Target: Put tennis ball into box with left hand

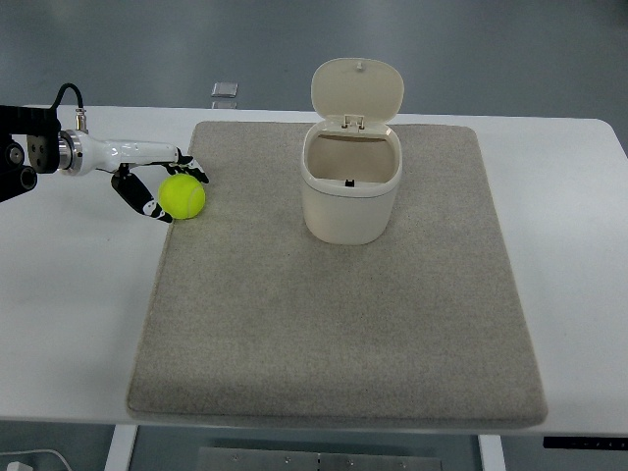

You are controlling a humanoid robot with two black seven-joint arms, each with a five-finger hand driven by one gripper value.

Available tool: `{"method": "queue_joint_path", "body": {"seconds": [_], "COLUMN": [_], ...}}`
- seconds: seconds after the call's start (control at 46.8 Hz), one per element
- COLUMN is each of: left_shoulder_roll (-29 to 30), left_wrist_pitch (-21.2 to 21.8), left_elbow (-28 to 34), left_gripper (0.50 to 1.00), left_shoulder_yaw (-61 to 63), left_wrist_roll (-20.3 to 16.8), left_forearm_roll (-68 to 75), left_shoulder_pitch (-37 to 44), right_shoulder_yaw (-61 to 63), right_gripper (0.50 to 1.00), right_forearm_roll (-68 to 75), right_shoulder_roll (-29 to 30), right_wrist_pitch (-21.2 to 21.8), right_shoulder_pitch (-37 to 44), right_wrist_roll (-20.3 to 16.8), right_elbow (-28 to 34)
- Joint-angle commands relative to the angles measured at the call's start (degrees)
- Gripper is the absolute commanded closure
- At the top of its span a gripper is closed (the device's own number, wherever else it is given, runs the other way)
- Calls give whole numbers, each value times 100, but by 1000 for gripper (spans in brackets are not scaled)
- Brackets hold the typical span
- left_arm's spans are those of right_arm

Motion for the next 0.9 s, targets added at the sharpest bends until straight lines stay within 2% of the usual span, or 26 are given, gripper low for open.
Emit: {"method": "queue_joint_path", "body": {"seconds": [0.0,0.149,0.256,0.299,0.427,0.491,0.876], "left_shoulder_roll": [-12,-12,-12,-21,-38,-47,-47], "left_wrist_pitch": [41,41,41,41,41,41,-46], "left_elbow": [0,-18,-53,-61,-62,-62,9], "left_gripper": [690,686,703,739,930,1000,1000], "left_shoulder_yaw": [0,0,79,123,132,132,-44], "left_wrist_roll": [4,4,4,4,13,21,39], "left_forearm_roll": [0,0,0,0,0,-9,-211], "left_shoulder_pitch": [4,13,13,21,57,65,-145], "right_shoulder_yaw": [-2,7,-2,7,-2,-2,-2], "right_gripper": [562,562,562,562,562,562,562], "right_forearm_roll": [0,0,0,0,0,0,0], "right_shoulder_roll": [0,0,0,0,0,0,0], "right_wrist_pitch": [0,0,0,0,0,0,0], "right_shoulder_pitch": [0,0,0,0,0,0,0], "right_wrist_roll": [-2,6,-2,-2,-2,-2,6], "right_elbow": [0,0,0,0,0,0,0]}}
